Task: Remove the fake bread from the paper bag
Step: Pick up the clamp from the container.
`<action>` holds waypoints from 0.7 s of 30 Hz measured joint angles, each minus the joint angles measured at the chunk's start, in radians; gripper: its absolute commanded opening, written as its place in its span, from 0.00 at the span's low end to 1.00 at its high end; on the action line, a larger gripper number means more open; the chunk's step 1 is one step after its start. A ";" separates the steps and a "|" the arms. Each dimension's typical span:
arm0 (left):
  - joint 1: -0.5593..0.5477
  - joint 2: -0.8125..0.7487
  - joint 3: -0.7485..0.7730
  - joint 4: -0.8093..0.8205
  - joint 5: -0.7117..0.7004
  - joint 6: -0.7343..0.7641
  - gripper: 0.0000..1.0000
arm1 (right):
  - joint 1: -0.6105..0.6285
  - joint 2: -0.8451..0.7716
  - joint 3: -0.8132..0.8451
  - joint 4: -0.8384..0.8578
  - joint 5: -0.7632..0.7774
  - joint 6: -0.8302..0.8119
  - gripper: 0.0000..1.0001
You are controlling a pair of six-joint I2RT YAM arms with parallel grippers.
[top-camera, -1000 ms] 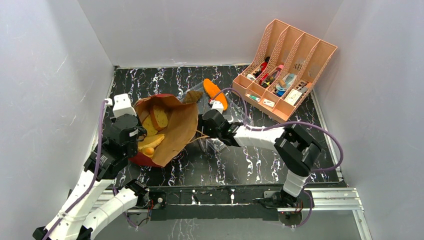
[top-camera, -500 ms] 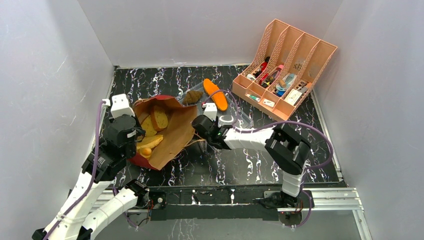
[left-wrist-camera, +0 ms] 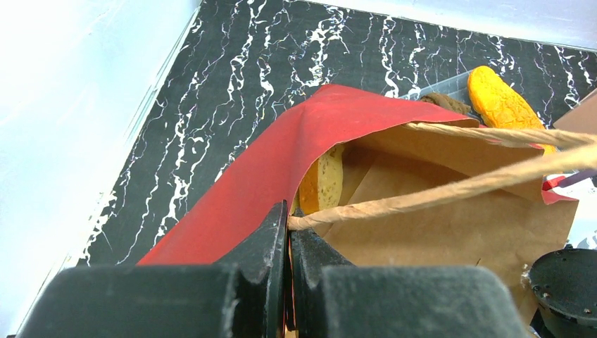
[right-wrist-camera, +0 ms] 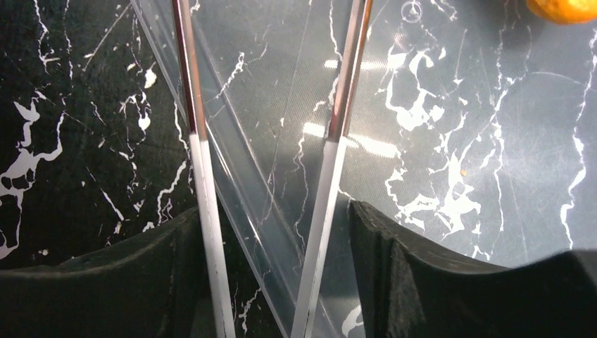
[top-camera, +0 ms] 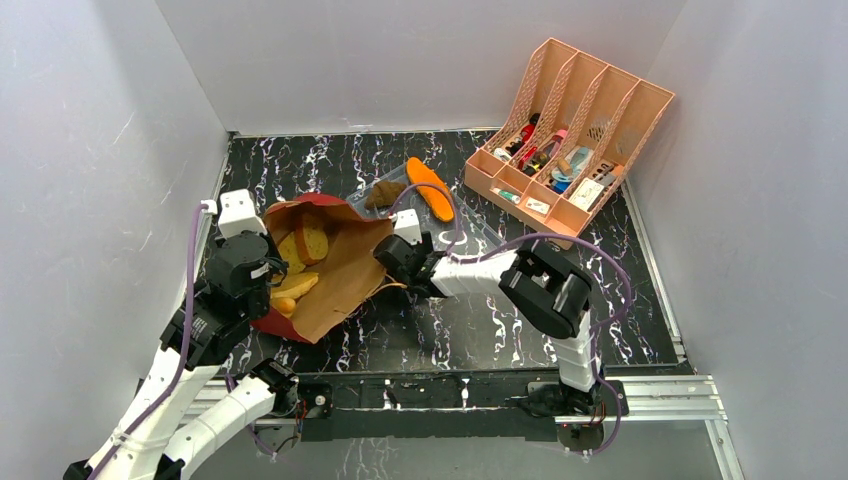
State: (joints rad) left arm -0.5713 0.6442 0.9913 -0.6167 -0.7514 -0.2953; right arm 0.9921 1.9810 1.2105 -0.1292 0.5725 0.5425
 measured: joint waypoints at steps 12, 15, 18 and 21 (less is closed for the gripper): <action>0.000 0.003 0.000 0.001 -0.001 0.005 0.00 | 0.001 -0.062 -0.099 0.106 -0.005 -0.034 0.36; 0.000 0.005 0.000 0.002 0.000 0.005 0.00 | 0.001 -0.097 -0.118 0.107 -0.012 -0.031 0.35; 0.000 0.005 0.000 0.002 0.000 0.004 0.00 | 0.001 -0.135 -0.142 0.112 -0.022 -0.024 0.35; 0.000 0.005 0.000 0.001 0.000 0.005 0.00 | 0.001 -0.180 -0.175 0.115 -0.032 -0.015 0.36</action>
State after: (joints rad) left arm -0.5713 0.6491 0.9913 -0.6152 -0.7517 -0.2905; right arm 0.9928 1.8006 1.0354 -0.0138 0.5405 0.5276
